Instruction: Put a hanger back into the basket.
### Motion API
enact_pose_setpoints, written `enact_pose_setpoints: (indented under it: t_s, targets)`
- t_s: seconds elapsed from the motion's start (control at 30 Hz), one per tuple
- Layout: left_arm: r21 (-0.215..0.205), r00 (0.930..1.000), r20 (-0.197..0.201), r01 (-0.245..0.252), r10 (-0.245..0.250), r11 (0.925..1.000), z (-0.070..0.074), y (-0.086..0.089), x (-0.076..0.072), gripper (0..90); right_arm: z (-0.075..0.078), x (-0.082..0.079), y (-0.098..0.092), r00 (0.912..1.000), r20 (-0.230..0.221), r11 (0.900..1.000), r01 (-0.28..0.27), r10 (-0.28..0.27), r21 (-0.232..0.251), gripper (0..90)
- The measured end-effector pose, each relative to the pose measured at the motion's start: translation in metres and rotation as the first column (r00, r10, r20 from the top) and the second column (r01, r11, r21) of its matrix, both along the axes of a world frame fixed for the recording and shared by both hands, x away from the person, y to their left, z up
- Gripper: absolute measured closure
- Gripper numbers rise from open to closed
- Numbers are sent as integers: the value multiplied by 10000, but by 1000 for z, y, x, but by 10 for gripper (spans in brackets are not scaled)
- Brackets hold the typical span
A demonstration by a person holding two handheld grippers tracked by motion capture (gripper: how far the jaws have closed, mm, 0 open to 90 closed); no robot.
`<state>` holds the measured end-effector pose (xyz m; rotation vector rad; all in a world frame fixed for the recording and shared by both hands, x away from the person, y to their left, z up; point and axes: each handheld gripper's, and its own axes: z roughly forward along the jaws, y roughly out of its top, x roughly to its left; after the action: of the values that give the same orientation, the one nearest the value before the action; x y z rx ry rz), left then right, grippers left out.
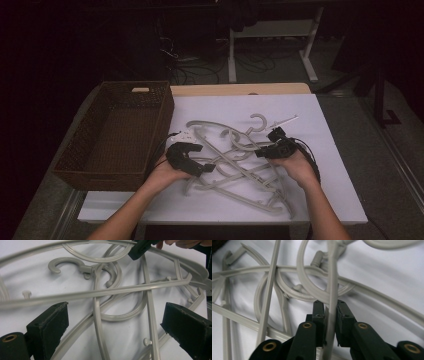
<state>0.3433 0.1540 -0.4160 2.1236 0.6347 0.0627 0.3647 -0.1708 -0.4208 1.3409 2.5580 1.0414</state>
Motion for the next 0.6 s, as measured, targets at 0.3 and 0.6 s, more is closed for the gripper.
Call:
enact_pose_setpoints:
  t_s: [0.3, 0.6]
  targets:
    - [23, 10000, 41, 4, -4, 10000, 2, -1, 1, 65, 10, 2, -2, 9964, 264, 9967, -807, 807, -10, 809]
    - [-88, 9994, 317, 125, -122, 9999, 21, -4, 4, 66, 23, 5, -10, 9822, 493, 9834, -1816, 1814, -11, 809]
